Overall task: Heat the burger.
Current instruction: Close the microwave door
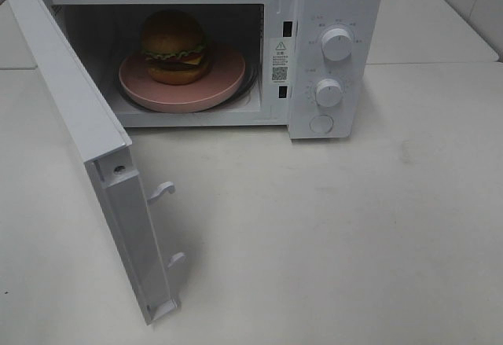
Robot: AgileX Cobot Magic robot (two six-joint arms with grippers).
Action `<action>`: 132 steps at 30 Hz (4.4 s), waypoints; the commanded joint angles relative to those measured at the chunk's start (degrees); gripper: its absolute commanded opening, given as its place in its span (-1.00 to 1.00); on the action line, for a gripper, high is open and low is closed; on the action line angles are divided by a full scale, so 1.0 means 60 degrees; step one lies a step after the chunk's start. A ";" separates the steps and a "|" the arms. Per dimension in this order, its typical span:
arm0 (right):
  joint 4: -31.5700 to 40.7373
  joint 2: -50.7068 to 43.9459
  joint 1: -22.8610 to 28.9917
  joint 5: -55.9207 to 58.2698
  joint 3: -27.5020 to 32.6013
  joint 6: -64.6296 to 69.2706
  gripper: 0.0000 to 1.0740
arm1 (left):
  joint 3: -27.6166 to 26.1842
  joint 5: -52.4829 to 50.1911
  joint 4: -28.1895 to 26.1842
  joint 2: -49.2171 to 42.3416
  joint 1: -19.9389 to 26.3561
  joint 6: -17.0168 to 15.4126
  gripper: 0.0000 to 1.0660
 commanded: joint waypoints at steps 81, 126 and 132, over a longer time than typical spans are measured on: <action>-0.0067 -0.0334 -0.0095 -0.0172 0.0029 0.0048 0.37 | 0.0239 -0.3887 -0.0344 0.2664 -0.0019 -0.0076 -0.61; -0.0067 -0.0334 -0.0095 -0.0172 0.0029 0.0048 0.37 | 0.2817 -1.9318 0.7152 1.2519 -0.0019 -0.3113 -1.00; -0.0067 -0.0334 -0.0095 -0.0172 0.0029 0.0048 0.37 | 0.2807 -1.9662 0.6503 1.3531 -0.1079 -0.2941 -1.00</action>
